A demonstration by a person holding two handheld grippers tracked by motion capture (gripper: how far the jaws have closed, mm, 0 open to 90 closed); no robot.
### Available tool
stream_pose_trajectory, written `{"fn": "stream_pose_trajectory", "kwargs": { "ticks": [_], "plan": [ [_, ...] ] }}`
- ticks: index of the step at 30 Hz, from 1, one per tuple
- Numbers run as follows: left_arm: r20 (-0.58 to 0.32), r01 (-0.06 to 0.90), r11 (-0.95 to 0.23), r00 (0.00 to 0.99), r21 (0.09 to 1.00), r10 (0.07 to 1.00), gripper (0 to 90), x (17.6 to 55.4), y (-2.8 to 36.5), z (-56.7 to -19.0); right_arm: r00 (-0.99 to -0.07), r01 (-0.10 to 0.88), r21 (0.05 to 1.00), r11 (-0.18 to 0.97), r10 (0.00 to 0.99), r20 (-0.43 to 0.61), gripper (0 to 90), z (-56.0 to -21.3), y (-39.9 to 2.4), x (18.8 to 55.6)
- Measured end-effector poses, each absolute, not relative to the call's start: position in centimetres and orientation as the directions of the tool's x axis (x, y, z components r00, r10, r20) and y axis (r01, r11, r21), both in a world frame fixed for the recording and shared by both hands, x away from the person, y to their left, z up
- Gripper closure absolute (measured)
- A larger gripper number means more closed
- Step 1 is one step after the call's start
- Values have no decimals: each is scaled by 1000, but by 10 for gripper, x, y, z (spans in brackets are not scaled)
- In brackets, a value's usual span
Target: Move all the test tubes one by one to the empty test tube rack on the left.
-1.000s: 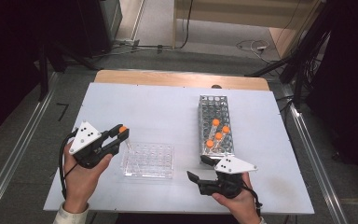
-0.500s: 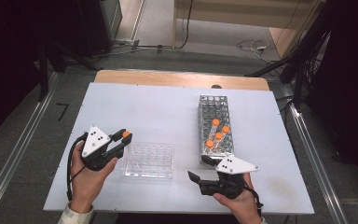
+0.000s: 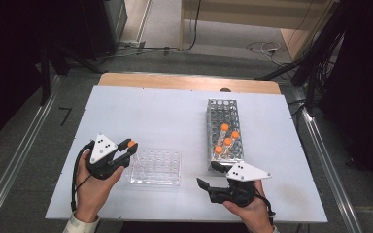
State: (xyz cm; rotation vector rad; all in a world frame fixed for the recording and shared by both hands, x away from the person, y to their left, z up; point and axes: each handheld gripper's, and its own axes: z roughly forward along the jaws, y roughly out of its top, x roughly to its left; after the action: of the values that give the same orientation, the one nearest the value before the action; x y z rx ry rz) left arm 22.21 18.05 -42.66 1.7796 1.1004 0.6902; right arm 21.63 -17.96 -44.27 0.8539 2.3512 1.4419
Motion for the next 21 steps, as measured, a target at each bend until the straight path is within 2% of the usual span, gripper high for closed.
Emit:
{"fn": "stream_pose_trajectory", "kwargs": {
  "ticks": [8,12,14,17,21],
  "plan": [
    [-7,408,-199,451,891,892,684,224,181,-429,-795,350,874,337,600,87,279,-443,-180,216],
    [-13,399,-192,457,897,890,646,222,181,-427,-795,349,875,336,600,87,279,-443,-180,216],
    [-22,397,-184,461,899,887,602,222,181,-426,-794,349,875,336,601,87,278,-443,-180,216],
    [-41,397,-171,472,902,881,593,220,182,-423,-793,350,875,335,602,86,278,-443,-180,217],
    [-80,387,-131,483,913,872,498,219,183,-420,-792,348,876,334,605,84,278,-443,-180,217]
  ]
}}
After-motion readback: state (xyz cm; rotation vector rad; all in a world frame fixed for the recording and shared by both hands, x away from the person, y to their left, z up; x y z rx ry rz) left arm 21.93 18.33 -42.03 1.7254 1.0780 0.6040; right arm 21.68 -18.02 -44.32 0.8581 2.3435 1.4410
